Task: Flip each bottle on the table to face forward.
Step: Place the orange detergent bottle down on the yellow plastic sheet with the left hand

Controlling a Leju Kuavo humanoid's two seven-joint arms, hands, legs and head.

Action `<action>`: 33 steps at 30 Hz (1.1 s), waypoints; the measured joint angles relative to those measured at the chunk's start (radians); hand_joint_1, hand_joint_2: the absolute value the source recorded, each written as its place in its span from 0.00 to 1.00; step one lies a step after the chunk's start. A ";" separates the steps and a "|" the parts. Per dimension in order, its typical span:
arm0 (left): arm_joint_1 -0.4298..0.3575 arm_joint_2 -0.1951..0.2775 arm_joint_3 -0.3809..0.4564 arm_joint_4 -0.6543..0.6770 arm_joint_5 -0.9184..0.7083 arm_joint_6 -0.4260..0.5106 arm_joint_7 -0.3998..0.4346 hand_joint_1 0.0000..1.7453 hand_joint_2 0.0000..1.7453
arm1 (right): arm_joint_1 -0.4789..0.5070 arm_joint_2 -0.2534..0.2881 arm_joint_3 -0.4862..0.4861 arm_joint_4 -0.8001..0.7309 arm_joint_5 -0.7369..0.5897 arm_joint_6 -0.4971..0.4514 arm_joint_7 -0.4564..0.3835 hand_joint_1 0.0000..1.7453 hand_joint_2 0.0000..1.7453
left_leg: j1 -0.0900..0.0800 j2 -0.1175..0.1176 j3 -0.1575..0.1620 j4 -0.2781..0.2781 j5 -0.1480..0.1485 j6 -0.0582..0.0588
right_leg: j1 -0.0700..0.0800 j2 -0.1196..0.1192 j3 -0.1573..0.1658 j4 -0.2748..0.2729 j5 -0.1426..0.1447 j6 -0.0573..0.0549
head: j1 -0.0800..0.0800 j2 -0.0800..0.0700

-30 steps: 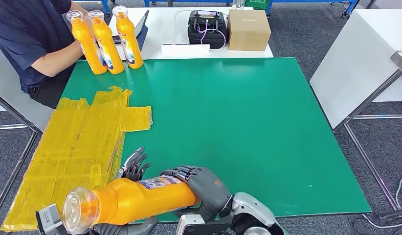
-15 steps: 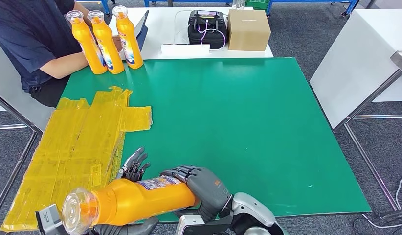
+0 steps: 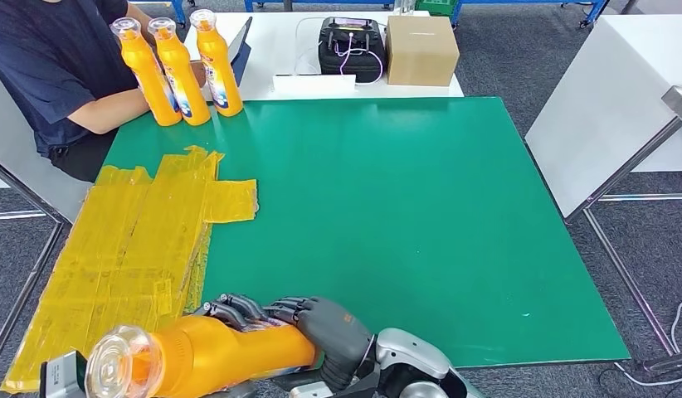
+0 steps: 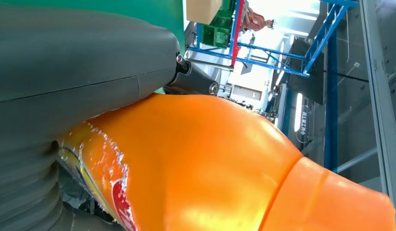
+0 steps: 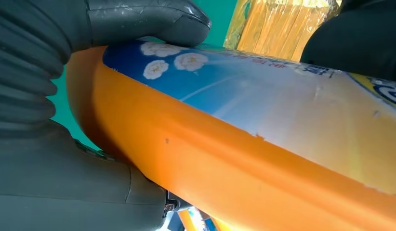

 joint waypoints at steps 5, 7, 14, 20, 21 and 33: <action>-0.003 0.010 -0.004 0.000 0.003 0.006 -0.005 1.00 1.00 | -0.002 -0.003 0.014 0.006 -0.008 0.000 -0.001 1.00 1.00 | 0.000 0.000 0.000 0.000 0.000 0.000 | 0.000 0.000 0.000 0.000 0.000 0.000 | 0.000 0.000; -0.003 0.013 -0.004 0.000 0.003 0.006 -0.006 1.00 1.00 | -0.003 -0.003 0.016 0.007 -0.008 0.000 -0.002 1.00 1.00 | 0.000 0.000 0.000 0.000 0.000 0.000 | 0.000 0.000 0.000 0.000 0.000 0.000 | 0.000 0.000; -0.003 0.017 -0.006 0.000 0.003 0.006 -0.006 1.00 1.00 | -0.003 -0.005 0.020 0.008 -0.008 -0.001 -0.002 1.00 1.00 | 0.000 0.000 0.000 0.000 0.000 0.000 | 0.000 0.000 0.000 0.000 0.000 0.000 | 0.000 0.000; -0.003 0.018 -0.006 0.000 0.004 0.007 -0.006 1.00 1.00 | -0.004 -0.006 0.022 0.009 -0.009 -0.002 -0.002 0.96 1.00 | 0.000 0.000 0.000 0.000 0.000 0.000 | 0.000 0.000 0.000 0.000 0.000 0.000 | 0.000 0.000; -0.003 0.018 -0.006 0.000 0.004 0.007 -0.006 1.00 1.00 | -0.004 -0.006 0.022 0.009 -0.009 -0.003 -0.002 0.71 1.00 | 0.000 0.000 0.000 0.000 0.000 0.000 | 0.000 0.000 0.000 0.000 0.000 0.000 | 0.000 0.000; -0.040 -0.033 0.106 -0.019 -0.934 0.371 0.106 1.00 1.00 | 0.194 -0.039 -0.099 -0.134 0.086 -0.233 -0.034 0.00 0.00 | -0.001 -0.003 -0.003 0.000 0.000 0.000 | 0.000 -0.004 -0.003 0.000 0.000 0.000 | 0.000 0.000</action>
